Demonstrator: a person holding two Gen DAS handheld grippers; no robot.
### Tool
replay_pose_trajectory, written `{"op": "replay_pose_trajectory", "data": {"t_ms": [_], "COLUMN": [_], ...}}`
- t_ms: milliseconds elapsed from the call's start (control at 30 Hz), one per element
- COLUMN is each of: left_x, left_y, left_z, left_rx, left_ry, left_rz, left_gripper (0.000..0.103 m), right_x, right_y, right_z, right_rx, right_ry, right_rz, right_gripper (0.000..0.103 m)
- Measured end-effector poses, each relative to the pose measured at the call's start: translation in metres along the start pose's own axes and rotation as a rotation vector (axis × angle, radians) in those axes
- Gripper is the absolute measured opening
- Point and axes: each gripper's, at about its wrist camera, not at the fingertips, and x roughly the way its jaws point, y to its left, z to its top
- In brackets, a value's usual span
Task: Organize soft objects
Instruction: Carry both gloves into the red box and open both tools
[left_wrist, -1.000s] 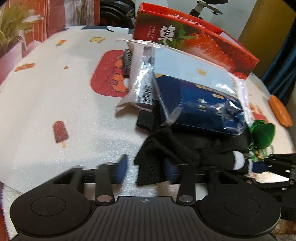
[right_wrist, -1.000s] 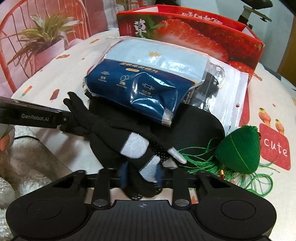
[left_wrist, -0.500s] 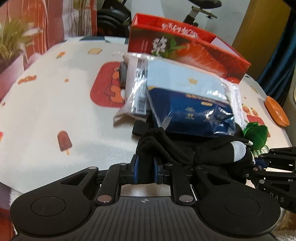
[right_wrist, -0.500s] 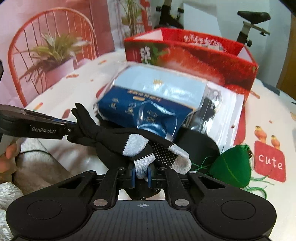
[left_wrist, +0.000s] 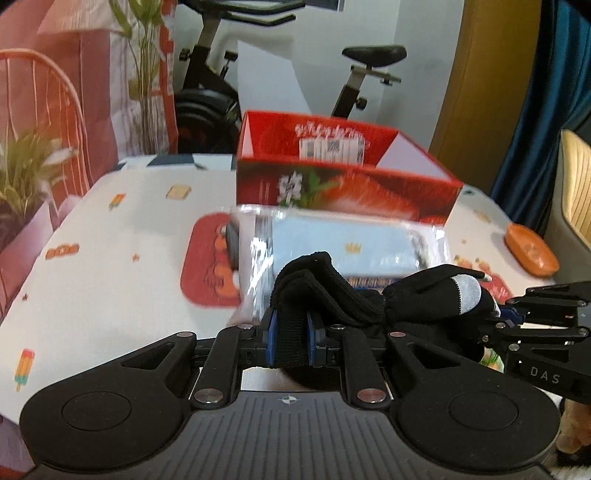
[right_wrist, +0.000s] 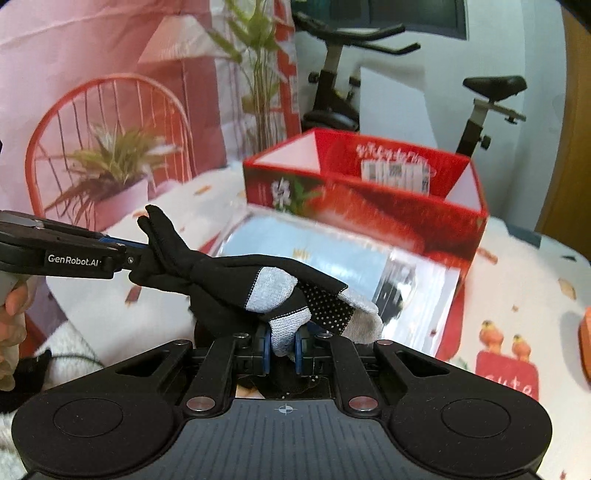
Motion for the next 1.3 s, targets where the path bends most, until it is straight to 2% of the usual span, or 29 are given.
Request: {"op": "replay_pose_trajectory", "data": {"t_ms": [400,567,767,933,1067,1300], "left_x": [0.014,0.03,0.049,0.07,0.091,0.142], "left_y": [0.0,-0.001,-0.002,-0.004,-0.006,-0.004], "left_z": [0.058,0.078,0.107,0.134,0.15,0.172], "left_rx": [-0.045,-0.058,-0.048,-0.059,-0.056,-0.035], "left_ry": [-0.099,-0.112,-0.126,-0.13,-0.116,-0.008], "left_rz": [-0.055,-0.078,-0.063,-0.062,-0.072,-0.044], "left_gripper": [0.017,0.017,0.017,0.017,0.017,0.017], "right_x": [0.008,0.022,0.045,0.068,0.099,0.16], "right_y": [-0.037,-0.055,-0.076,-0.098,-0.118,-0.142], "right_z": [0.065,0.082,0.111,0.134,0.148,0.15], "right_rx": [0.007,0.009,-0.004,0.041,0.081,0.132], "right_ry": [-0.131,-0.137,-0.138,-0.111,-0.048,0.078], "right_rz": [-0.034,-0.036,-0.046,-0.06,-0.062,-0.086], "right_gripper": [0.011,0.011,0.011,0.011,0.011,0.011]}}
